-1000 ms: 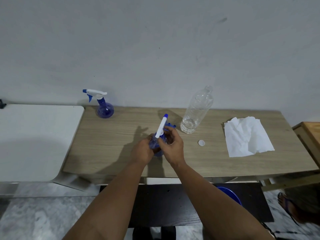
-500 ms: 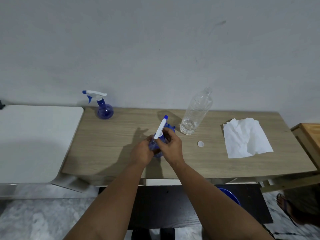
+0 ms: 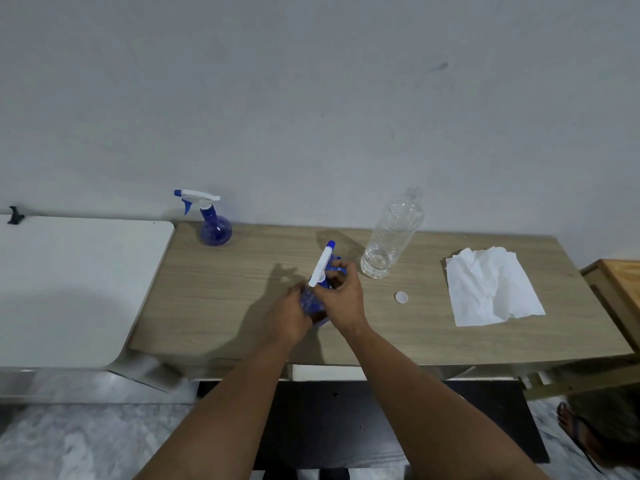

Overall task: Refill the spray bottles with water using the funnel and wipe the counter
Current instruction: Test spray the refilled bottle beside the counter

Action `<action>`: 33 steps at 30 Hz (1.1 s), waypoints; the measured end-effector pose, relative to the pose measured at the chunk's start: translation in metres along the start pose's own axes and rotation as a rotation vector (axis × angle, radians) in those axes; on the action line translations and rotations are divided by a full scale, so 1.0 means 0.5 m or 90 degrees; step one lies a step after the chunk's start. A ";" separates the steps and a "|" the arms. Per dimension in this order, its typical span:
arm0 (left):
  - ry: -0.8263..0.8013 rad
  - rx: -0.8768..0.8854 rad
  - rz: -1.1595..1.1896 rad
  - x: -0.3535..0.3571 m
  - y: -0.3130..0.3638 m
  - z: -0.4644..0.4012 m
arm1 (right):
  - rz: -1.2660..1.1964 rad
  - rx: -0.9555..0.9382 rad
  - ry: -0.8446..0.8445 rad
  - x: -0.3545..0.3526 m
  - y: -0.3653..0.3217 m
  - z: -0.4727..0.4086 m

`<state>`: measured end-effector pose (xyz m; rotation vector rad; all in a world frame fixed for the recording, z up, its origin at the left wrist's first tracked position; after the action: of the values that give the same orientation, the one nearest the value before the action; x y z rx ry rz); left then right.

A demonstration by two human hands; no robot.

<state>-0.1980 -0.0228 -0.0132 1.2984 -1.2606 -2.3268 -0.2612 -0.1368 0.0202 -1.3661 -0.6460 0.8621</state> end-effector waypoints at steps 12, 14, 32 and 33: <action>0.142 0.025 0.099 -0.103 0.019 0.119 | 0.085 -0.075 -0.108 0.086 -0.184 -0.036; 0.154 0.032 0.063 -0.131 0.022 0.135 | 0.038 -0.083 -0.142 0.117 -0.205 -0.038; 0.190 -0.156 -0.258 -0.216 -0.197 0.218 | 0.267 0.164 -0.321 0.192 -0.034 0.029; 0.181 -0.158 -0.261 -0.217 -0.199 0.217 | 0.278 0.158 -0.316 0.192 -0.032 0.029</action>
<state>-0.1950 0.1591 0.0049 1.8480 -0.6423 -2.3352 -0.2180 -0.0489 0.0292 -1.0829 -0.5943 1.6094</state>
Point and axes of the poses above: each hand's wrist, its own z-axis away from the middle knuckle, its own x-axis out of the palm, y = z × x, the point moved 2 cm from there along -z, towards the middle knuckle, and after that the axes turned 6 degrees about -y, right-handed, at the moved point
